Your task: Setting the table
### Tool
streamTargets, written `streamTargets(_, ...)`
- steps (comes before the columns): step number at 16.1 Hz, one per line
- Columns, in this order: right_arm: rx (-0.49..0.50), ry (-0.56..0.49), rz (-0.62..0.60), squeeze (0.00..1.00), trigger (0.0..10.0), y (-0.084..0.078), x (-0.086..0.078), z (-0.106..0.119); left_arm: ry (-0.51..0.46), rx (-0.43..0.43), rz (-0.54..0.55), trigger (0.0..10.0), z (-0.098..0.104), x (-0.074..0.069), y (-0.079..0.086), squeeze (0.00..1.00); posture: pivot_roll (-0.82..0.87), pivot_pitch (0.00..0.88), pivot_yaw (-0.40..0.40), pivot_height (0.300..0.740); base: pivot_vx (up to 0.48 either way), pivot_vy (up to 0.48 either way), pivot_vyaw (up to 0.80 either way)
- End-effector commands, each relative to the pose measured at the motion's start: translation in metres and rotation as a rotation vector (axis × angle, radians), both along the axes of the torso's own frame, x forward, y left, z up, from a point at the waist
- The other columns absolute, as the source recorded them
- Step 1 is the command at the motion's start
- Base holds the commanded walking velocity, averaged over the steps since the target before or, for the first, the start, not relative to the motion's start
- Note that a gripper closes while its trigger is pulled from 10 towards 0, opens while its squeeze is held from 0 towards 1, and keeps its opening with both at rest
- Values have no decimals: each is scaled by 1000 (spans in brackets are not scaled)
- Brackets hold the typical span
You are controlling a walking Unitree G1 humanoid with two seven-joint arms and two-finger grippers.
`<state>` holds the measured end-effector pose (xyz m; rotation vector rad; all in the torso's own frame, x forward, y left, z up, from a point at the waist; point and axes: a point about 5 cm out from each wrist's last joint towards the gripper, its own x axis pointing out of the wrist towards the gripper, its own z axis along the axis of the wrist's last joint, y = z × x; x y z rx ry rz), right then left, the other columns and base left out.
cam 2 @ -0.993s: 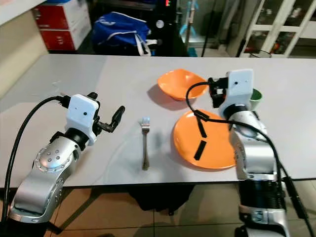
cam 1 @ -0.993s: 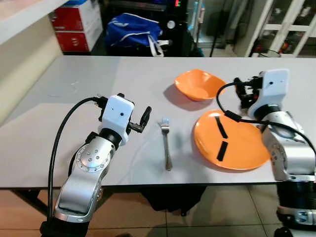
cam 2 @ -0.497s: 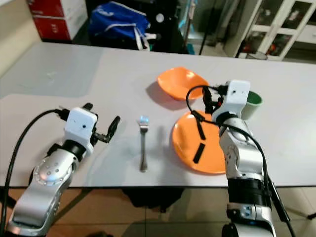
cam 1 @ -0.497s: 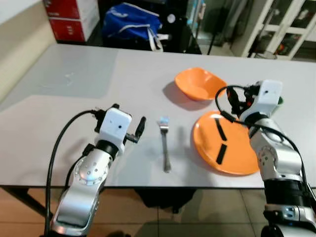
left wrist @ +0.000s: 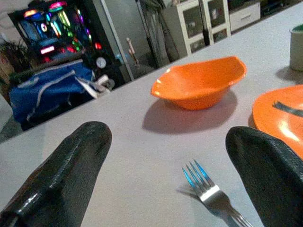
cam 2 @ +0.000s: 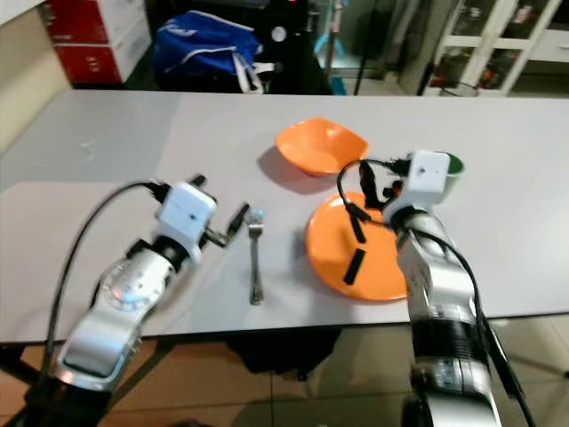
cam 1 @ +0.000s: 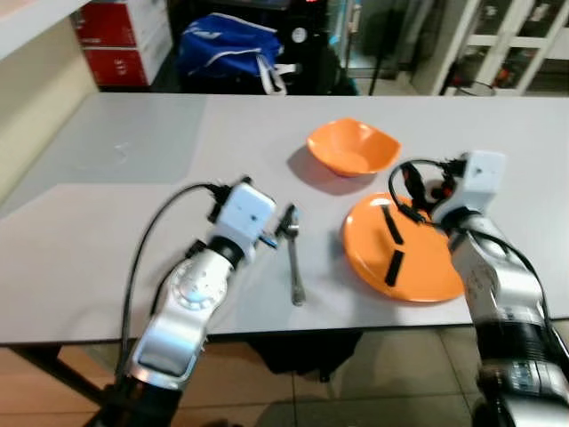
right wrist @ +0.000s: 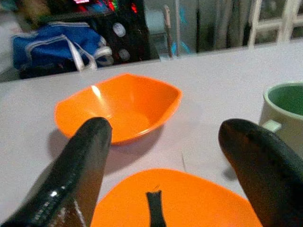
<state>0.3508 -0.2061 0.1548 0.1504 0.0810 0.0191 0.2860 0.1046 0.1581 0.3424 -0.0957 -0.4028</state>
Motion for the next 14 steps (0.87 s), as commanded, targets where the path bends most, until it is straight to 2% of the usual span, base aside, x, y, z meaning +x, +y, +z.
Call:
streamTargets(1,11,26,-25,1000,10000,-4,7,1,-16,-3,11,10000,1,0,3,0,1,0,-34,740,0,0,0)
streamTargets(3,69,83,-59,1000,10000,-4,32,6,-15,-29,31,10000,3,-2,7,0,23,0,-37,740,0,0,0)
streamTargets(5,96,86,-89,1000,10000,-1,44,15,-7,-22,23,10000,4,-4,11,0,48,0,-27,740,0,0,0)
streamTargets(6,105,120,-153,1000,10000,-1,52,20,-13,-43,21,10000,9,-5,15,0,73,0,-30,740,0,0,0)
streamTargets(7,103,139,-165,1000,10000,0,53,20,-15,-39,30,10000,11,-5,18,0,88,0,-26,740,0,0,0)
streamTargets(8,125,164,-173,176,10000,3,55,19,-21,-43,50,10000,14,-5,23,0,108,0,-23,740,0,0,0)
streamTargets(9,183,169,-166,0,10000,5,56,19,-22,-50,56,10000,17,-6,26,0,126,0,-26,740,0,0,0)
streamTargets(11,263,170,-165,0,10000,10,57,19,-43,-39,64,10000,23,-8,33,0,155,0,-18,740,0,0,0)
streamTargets(14,432,209,-210,0,10000,13,57,15,-60,-25,49,10000,33,-18,42,0,196,14,-12,740,0,0,0)
